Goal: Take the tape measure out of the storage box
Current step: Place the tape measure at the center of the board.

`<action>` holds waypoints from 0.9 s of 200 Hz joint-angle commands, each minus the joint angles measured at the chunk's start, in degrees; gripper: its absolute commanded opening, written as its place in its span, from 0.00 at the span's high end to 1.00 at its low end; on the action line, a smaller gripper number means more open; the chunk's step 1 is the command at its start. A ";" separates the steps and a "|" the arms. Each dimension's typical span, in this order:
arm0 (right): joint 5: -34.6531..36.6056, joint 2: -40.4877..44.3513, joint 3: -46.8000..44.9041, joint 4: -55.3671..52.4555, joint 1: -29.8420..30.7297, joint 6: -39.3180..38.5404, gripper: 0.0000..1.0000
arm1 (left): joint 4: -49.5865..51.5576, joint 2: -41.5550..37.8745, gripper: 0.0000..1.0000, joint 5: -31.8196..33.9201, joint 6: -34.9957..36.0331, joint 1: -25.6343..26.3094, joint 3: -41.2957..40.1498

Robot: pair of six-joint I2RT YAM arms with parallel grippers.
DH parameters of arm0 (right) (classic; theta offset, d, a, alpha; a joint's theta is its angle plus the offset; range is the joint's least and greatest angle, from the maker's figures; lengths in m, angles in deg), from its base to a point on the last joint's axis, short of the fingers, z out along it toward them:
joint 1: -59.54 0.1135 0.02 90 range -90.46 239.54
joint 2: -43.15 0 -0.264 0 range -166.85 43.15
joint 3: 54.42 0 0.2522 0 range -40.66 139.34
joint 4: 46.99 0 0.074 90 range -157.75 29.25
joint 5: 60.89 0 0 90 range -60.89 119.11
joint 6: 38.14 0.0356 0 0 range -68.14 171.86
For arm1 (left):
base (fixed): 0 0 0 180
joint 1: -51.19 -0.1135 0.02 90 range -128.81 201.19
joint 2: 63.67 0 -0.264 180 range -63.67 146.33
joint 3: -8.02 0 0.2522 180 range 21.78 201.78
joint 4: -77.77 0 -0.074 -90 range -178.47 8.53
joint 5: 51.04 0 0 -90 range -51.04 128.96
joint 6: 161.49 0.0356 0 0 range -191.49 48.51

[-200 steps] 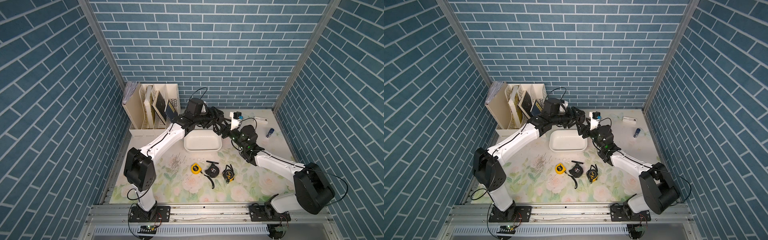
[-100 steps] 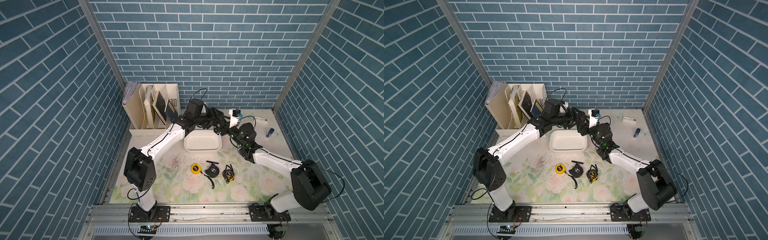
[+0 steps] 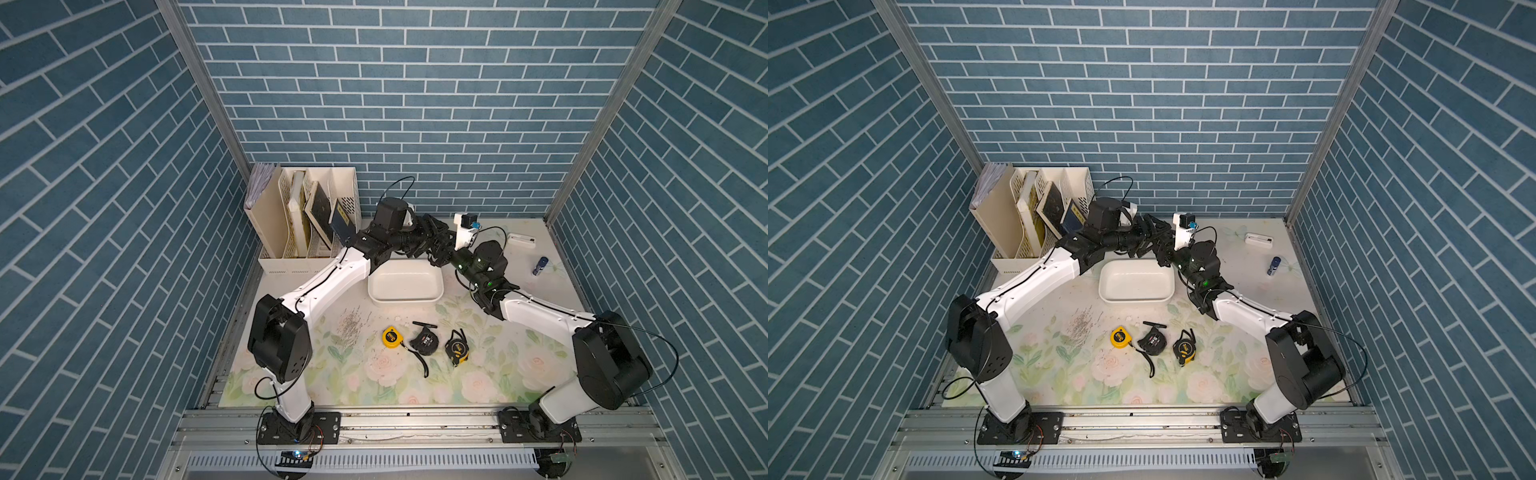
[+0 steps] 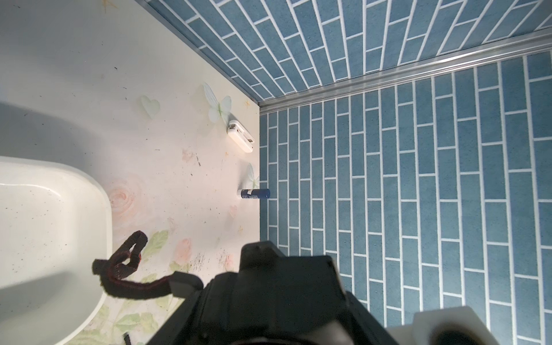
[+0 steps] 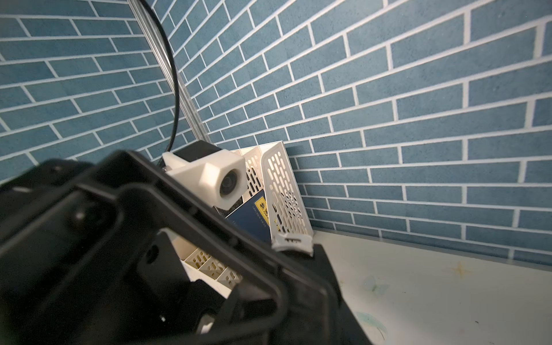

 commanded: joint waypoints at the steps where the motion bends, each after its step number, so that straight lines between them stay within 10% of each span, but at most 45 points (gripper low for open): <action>1: 0.58 0.76 1.17 -0.83 0.10 -1.67 1.00 | -1.61 -1.13 0.74 -0.77 0.96 0.00 -0.37; 58: 7.96 8.50 -2.38 -8.96 0.12 -4.01 1.00 | 1.54 -1.17 0.18 0.04 4.13 -2.44 0.73; 180: 40.62 22.52 0.02 -66.54 11.78 0.27 1.00 | 14.04 -1.15 0.05 10.86 13.59 -6.00 7.53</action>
